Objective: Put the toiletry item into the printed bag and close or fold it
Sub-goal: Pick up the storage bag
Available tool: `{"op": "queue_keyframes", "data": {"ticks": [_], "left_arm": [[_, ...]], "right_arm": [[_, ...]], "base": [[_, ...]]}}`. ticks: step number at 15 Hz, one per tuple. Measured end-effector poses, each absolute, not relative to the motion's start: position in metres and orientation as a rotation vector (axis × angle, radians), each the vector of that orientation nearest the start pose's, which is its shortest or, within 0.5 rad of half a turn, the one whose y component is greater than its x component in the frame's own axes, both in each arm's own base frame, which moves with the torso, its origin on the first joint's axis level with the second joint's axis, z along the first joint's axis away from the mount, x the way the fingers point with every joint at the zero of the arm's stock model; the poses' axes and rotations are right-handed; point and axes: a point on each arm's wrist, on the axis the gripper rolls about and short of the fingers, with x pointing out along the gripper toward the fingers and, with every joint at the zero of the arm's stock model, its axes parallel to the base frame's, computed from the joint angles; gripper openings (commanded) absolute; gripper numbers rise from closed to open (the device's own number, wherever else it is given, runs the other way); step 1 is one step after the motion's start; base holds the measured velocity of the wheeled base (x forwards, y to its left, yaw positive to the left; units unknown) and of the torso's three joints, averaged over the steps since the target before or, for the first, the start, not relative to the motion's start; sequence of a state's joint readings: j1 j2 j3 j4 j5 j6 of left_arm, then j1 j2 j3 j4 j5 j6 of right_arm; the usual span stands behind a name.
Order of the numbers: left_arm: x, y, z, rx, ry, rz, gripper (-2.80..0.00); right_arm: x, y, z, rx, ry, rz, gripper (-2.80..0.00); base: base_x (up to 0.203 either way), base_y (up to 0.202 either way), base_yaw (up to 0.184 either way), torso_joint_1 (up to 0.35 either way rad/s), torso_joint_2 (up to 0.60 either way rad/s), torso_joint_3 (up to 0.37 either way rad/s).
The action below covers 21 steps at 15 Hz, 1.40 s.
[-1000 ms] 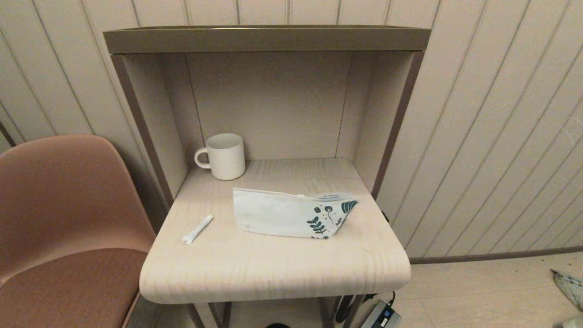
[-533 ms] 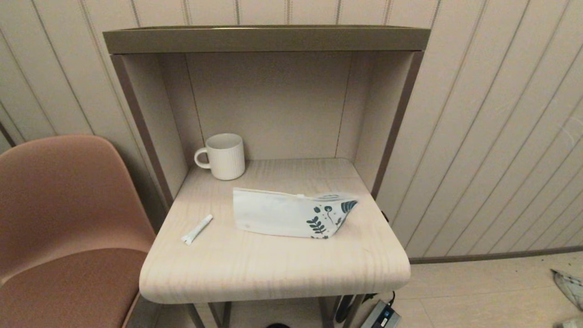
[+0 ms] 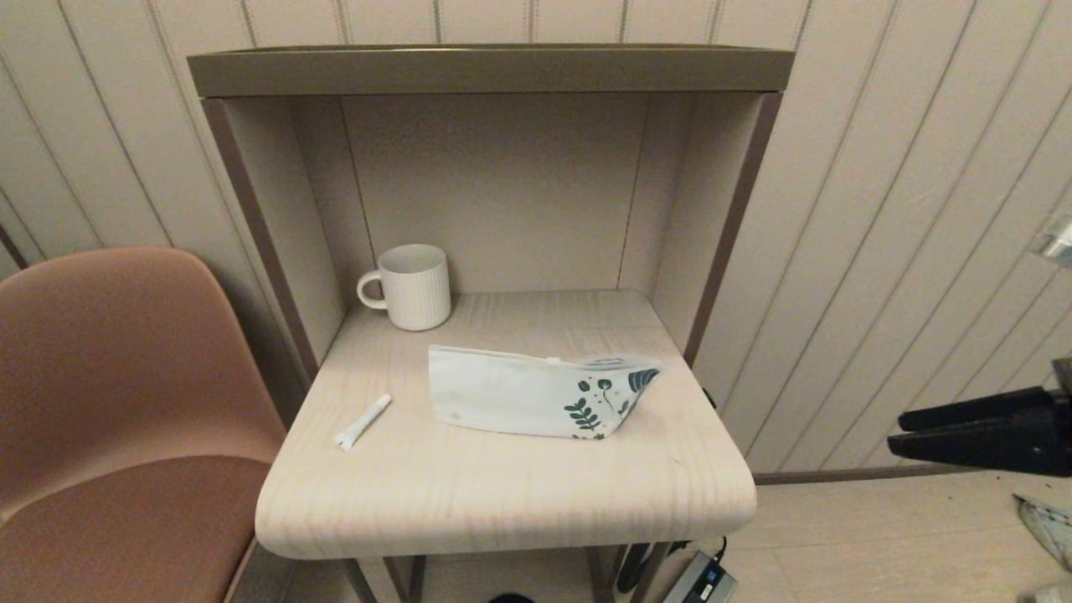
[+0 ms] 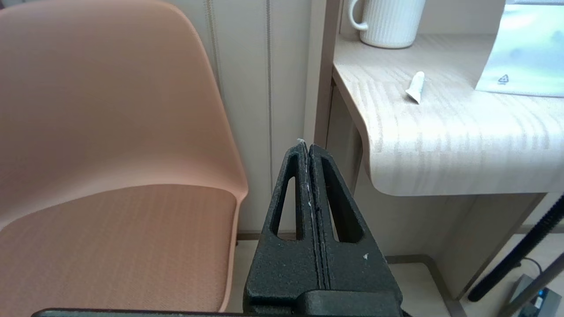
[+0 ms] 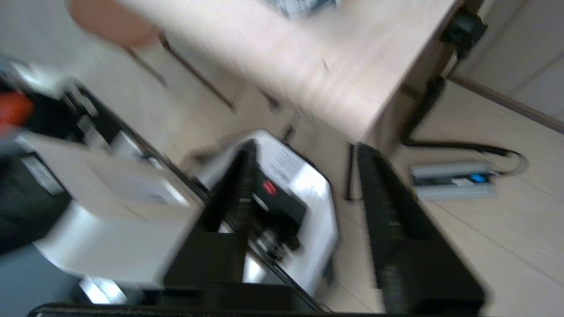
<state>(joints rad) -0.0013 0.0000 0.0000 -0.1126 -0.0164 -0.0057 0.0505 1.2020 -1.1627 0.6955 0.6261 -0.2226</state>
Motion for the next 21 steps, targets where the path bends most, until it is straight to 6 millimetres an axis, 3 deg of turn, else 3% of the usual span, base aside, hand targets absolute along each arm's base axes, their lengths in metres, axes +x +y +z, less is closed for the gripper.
{"op": "queue_keyframes", "data": {"ticks": [3,6,9,14,21], "left_arm": [[-0.023,0.0,0.087,-0.001,-0.114,-0.018,-2.8],[-0.023,0.0,0.087,-0.003,-0.114,-0.017,-2.8],[-0.023,0.0,0.087,-0.003,-0.114,-0.017,-2.8],[-0.023,0.0,0.087,-0.003,-0.114,-0.017,-2.8],[-0.023,0.0,0.087,-0.003,-0.114,-0.017,-2.8]], "right_arm": [[0.15,0.02,0.271,-0.071,0.691,0.771,0.0],[0.168,0.022,0.243,-0.088,0.591,0.864,0.0],[0.199,0.024,0.223,-0.084,0.417,0.996,0.0],[0.256,0.023,0.219,-0.03,0.291,1.17,0.0],[0.303,0.067,0.193,-0.044,0.377,1.257,0.0]], "base": [[0.0,0.0,0.0,0.0,0.0,0.0],[0.0,0.0,0.0,0.0,0.0,0.0],[0.0,0.0,0.0,0.0,0.0,0.0],[0.0,0.0,0.0,0.0,0.0,0.0],[0.0,0.0,0.0,0.0,0.0,0.0]]}}
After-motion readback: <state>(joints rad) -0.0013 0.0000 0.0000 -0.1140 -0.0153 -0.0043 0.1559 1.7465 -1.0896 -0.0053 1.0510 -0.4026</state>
